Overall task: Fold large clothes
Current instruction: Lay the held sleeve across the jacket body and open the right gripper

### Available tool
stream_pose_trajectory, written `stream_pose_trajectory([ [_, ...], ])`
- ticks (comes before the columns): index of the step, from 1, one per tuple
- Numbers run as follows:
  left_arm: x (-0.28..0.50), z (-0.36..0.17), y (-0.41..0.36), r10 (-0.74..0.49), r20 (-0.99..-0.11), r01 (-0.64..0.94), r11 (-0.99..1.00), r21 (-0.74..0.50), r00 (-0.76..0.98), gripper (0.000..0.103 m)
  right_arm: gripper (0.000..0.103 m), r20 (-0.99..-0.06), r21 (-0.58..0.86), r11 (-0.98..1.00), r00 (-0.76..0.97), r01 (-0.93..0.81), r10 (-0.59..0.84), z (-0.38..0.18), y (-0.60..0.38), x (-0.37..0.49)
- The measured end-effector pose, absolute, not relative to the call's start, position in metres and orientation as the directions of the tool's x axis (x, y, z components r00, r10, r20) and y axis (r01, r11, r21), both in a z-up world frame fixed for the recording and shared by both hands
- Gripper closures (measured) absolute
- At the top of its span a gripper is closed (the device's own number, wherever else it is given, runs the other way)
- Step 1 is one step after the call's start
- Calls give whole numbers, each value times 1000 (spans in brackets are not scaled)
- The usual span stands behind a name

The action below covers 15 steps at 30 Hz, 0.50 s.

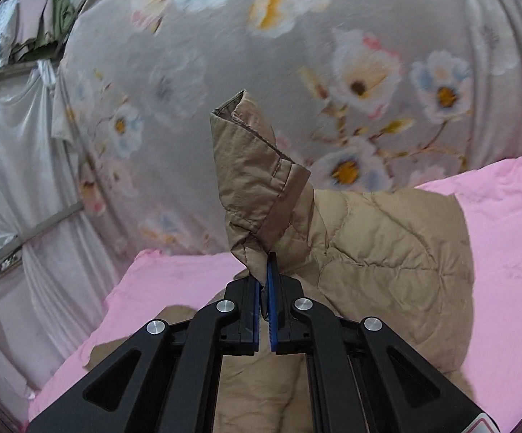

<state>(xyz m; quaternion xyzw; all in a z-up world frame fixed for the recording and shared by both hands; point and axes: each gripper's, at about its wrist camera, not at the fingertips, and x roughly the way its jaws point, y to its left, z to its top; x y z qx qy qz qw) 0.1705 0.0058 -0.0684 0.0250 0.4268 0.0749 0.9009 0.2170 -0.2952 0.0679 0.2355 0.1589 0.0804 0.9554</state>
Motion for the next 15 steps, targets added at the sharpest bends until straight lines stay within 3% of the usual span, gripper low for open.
stream_pose_trajectory([
  [5, 166, -57, 22, 125, -754, -112, 991, 69, 645, 5, 95, -390, 423, 888, 849, -177, 355, 25, -201, 256],
  [8, 166, -52, 36, 111, -750, -119, 992, 43, 652, 5, 81, -453, 390, 898, 807, -204, 379, -2, -158, 261],
  [10, 167, -51, 43, 93, -754, -118, 993, 21, 650, 5, 52, -453, 400, 887, 792, -229, 409, -15, -144, 257],
  [12, 169, -50, 50, 75, -758, -117, 993, -2, 648, 5, 43, -429, 410, 879, 800, -242, 420, -17, -142, 249],
  [15, 178, -47, 58, 40, -765, -116, 992, -46, 642, 5, 42, -396, 413, 874, 814, -256, 426, -3, -147, 238],
])
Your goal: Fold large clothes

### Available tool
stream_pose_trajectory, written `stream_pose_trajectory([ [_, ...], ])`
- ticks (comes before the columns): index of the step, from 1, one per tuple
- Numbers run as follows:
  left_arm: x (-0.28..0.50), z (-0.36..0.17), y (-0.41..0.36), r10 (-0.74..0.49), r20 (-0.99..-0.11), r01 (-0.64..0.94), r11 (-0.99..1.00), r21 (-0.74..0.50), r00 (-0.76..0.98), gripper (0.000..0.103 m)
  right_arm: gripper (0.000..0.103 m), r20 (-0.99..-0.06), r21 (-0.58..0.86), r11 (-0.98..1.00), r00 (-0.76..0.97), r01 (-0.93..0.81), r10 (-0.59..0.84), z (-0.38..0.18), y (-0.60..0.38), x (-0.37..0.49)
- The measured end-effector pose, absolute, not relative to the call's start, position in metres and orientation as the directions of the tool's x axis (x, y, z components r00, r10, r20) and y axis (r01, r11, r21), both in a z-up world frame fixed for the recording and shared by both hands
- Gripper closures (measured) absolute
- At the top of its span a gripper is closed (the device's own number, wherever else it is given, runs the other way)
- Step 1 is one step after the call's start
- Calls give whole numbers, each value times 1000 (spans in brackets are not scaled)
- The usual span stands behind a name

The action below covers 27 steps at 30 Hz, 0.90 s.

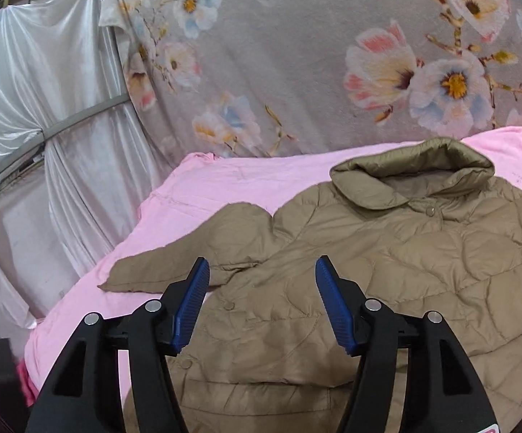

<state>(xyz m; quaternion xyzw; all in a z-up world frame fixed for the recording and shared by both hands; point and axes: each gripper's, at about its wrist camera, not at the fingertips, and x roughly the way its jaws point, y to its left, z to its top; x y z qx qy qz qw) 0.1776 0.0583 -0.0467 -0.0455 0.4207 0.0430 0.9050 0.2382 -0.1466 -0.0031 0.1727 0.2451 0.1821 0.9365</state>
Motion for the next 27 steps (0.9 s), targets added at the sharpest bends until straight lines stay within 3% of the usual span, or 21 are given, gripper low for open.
stream_pose_trajectory([
  [5, 210, -31, 59, -131, -762, -77, 970, -231, 634, 5, 41, -352, 506, 851, 867, -141, 353, 9, -209, 211],
  [11, 276, -61, 19, -320, -796, -78, 907, -415, 514, 5, 40, -414, 641, 759, 885, 117, 214, -27, -316, 187],
  [17, 294, -73, 12, -321, -791, -190, 860, -474, 521, 6, 40, -507, 703, 645, 848, 300, 158, -79, -391, 187],
  [19, 298, -71, 9, -324, -791, -189, 859, -476, 518, 18, 40, -518, 741, 585, 834, 329, 188, -98, -408, 196],
  [21, 305, -68, 2, -312, -801, -162, 880, -446, 511, 51, 40, -513, 775, 535, 830, 337, 221, -111, -415, 205],
  [22, 307, -67, -1, -294, -809, -155, 893, -422, 508, 57, 40, -503, 792, 514, 830, 330, 242, -116, -419, 211],
  [24, 313, -63, -4, -261, -817, -136, 916, -378, 514, 92, 42, -490, 809, 490, 832, 324, 258, -121, -420, 221],
  [26, 317, -56, -1, -252, -809, -113, 925, -362, 532, 101, 48, -478, 828, 455, 838, 328, 264, -125, -424, 233],
  [27, 319, -49, 0, -243, -799, -101, 931, -352, 550, 101, 57, -472, 836, 437, 841, 331, 265, -126, -426, 239],
])
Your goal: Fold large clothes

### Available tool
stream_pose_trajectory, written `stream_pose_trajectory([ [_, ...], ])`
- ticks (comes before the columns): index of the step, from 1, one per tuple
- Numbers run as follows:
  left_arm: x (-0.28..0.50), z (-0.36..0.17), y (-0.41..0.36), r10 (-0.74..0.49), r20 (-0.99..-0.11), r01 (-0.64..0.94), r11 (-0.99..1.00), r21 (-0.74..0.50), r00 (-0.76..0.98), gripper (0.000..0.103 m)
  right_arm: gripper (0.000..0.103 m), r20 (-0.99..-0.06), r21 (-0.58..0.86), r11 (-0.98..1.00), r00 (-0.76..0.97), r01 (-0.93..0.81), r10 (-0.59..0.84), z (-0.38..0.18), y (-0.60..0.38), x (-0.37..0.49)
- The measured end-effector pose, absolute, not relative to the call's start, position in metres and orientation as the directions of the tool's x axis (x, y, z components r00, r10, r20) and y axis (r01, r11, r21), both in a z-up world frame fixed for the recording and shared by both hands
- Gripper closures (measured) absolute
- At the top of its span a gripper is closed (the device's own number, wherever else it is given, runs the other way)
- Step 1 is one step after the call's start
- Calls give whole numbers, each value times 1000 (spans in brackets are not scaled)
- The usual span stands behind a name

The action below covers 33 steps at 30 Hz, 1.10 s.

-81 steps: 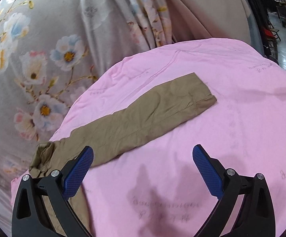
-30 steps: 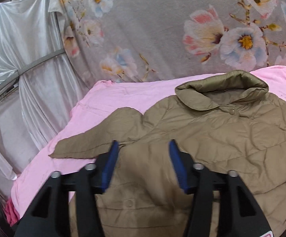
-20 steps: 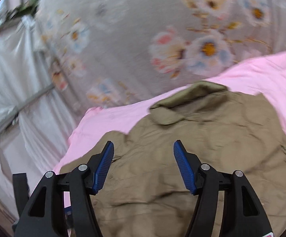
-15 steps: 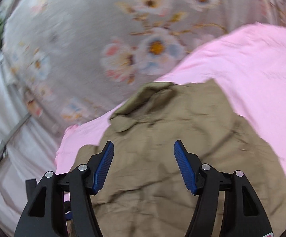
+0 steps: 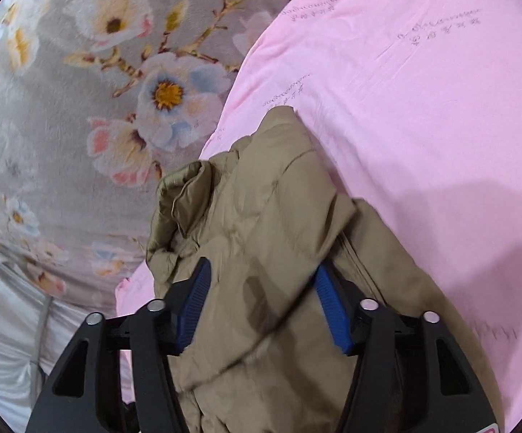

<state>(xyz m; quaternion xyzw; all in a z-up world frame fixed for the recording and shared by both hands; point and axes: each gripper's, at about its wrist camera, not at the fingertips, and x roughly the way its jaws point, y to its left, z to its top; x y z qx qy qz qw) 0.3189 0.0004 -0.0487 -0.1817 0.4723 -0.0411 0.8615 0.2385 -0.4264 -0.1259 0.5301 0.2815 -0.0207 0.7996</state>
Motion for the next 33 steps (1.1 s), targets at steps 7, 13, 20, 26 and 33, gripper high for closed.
stream_pose_trajectory([
  [7, 330, -9, 9, -200, -718, -50, 949, -310, 667, 102, 99, -364, 831, 510, 911, 224, 193, -90, -431, 243],
  [13, 341, -65, -4, -82, -786, -69, 985, -157, 613, 102, 100, -558, 628, 695, 825, 350, 89, -97, -402, 258],
  [20, 338, -88, -16, 30, -774, -73, 997, -21, 633, 99, 97, -690, 515, 738, 722, 435, 56, -118, -394, 271],
  [26, 325, -80, -9, 60, -761, -92, 996, 0, 645, 50, 68, -670, 369, 806, 733, 462, -114, -84, -358, 224],
  [33, 294, -18, -6, 25, -673, -106, 991, -79, 739, 34, 67, -568, 286, 926, 822, 246, -43, -29, -279, 217],
])
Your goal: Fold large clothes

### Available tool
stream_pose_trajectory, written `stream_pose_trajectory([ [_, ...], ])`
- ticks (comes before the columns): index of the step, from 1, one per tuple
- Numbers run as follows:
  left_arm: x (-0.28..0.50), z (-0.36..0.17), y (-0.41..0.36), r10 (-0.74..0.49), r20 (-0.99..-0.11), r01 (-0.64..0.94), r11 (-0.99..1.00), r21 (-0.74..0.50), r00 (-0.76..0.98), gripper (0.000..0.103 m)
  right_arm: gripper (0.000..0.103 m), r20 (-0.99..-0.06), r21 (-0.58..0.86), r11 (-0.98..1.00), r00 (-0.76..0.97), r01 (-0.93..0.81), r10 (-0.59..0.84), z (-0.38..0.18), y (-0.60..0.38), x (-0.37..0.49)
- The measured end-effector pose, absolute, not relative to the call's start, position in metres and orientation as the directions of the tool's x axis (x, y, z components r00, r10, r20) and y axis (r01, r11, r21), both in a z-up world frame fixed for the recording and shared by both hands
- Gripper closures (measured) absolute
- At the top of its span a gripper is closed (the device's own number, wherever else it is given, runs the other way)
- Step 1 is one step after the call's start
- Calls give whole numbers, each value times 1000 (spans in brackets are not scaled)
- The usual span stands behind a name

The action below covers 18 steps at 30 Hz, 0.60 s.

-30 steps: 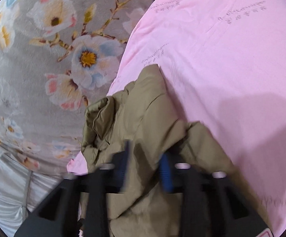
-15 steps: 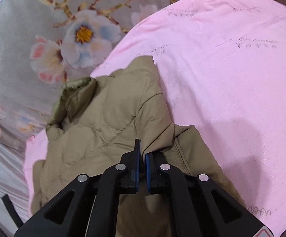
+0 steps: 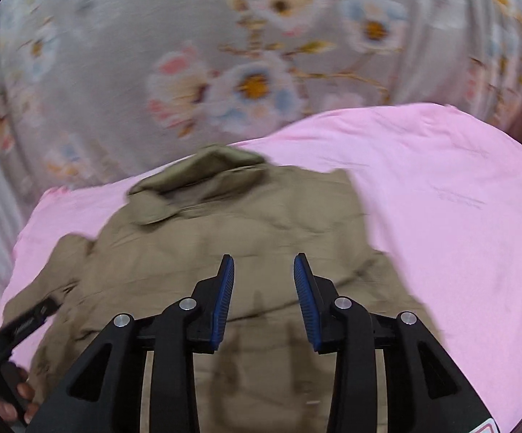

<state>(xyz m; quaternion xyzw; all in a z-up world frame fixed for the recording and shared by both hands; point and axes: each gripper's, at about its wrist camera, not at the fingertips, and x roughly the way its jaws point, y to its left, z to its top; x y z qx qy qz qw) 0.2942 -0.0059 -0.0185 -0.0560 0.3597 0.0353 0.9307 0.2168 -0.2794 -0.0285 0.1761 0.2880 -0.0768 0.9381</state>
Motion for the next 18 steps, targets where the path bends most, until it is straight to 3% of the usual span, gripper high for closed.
stream_pose_trajectory([
  [4, 310, -18, -36, 36, -681, -76, 997, -29, 732, 34, 75, -615, 242, 960, 787, 138, 42, -35, -225, 254],
  [9, 333, -69, -54, 81, -751, -62, 997, 53, 655, 35, 81, -723, 210, 967, 688, 143, 56, -75, -204, 286],
  [14, 334, -93, -39, -1, -763, -57, 997, -49, 646, 30, 82, -753, 210, 965, 656, 155, 59, -94, -205, 288],
  [18, 332, -96, -46, 39, -757, -56, 998, 4, 653, 29, 82, -758, 142, 977, 652, 158, 5, -98, -193, 290],
])
